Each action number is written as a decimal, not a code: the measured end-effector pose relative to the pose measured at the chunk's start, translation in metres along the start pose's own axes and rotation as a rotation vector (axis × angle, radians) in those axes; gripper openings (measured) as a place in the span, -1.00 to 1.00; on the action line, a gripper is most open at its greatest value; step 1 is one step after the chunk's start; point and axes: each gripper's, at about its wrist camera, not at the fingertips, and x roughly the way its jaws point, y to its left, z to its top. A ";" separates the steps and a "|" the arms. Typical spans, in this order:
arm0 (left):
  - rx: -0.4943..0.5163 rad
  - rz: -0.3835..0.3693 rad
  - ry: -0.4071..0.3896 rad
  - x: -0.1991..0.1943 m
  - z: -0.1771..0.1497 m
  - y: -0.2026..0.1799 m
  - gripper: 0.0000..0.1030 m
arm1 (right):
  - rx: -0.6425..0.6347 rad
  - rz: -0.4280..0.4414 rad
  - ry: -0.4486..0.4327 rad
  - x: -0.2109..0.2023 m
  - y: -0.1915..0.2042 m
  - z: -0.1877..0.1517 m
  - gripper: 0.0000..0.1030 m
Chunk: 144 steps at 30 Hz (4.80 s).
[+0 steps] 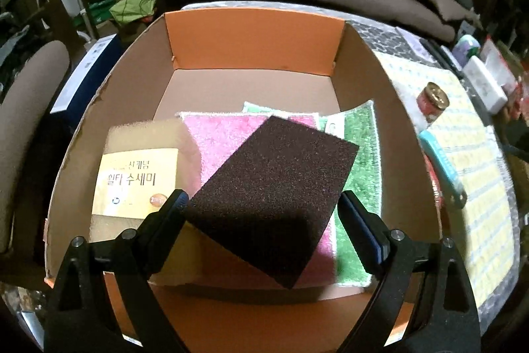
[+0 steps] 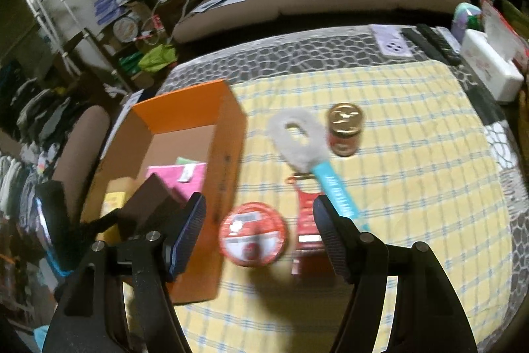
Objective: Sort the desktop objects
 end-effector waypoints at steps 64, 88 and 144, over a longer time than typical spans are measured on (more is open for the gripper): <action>-0.207 -0.449 0.131 0.025 0.048 -0.154 0.99 | -0.014 0.051 0.157 0.062 -0.090 -0.039 -0.34; -0.241 -0.500 0.342 0.082 0.041 -0.188 0.35 | 0.318 0.411 0.154 0.041 -0.137 -0.038 -0.41; -0.145 -0.581 0.265 0.042 0.064 -0.030 -0.49 | -0.123 0.190 0.119 0.059 0.087 -0.022 -0.41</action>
